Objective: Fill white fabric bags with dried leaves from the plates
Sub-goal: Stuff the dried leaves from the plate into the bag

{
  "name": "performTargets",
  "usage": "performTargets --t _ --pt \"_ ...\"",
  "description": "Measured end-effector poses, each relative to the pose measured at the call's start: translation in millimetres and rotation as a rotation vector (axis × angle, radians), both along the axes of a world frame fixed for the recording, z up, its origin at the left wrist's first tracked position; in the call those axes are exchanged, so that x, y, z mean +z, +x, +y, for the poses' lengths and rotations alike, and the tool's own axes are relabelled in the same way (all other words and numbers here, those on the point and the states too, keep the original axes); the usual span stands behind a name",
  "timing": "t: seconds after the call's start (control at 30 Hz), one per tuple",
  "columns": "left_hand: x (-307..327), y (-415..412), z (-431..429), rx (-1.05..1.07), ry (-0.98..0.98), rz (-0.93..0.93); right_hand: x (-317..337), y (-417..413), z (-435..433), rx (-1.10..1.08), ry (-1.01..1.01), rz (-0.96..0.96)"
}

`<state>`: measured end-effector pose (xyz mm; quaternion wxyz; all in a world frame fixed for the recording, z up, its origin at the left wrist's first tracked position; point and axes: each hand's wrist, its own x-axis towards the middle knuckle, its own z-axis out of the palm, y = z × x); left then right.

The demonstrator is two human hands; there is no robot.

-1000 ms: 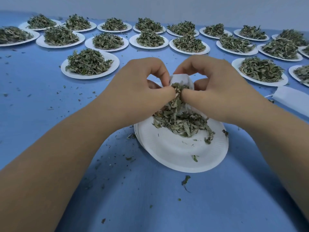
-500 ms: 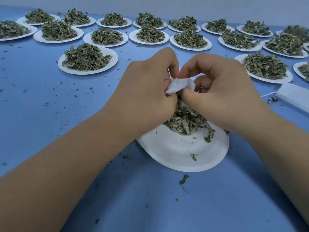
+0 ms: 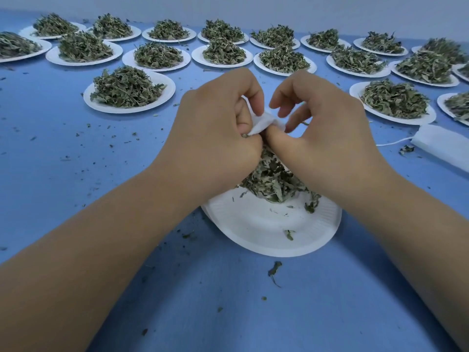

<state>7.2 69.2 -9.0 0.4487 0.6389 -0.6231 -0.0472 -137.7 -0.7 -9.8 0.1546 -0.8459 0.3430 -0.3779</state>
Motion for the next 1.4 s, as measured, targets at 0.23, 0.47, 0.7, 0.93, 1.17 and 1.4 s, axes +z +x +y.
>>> performTargets --t 0.23,0.47,0.7,0.93,1.17,1.4 --pt "-2 3 0 0.072 -0.018 -0.045 0 4 2 0.021 0.069 -0.045" --pt "0 5 1 0.045 -0.002 -0.039 2 0 3 0.026 0.119 -0.120" --pt "14 16 6 -0.087 0.158 0.233 2 -9 -8 0.012 0.208 -0.161" --pt "15 24 11 -0.238 0.342 0.065 4 -11 -12 0.063 0.280 -0.222" --pt "12 23 13 -0.310 0.278 0.052 5 -13 -12 0.079 0.301 -0.211" --pt "9 21 10 -0.209 0.166 0.064 4 -12 -9 0.103 0.292 -0.171"
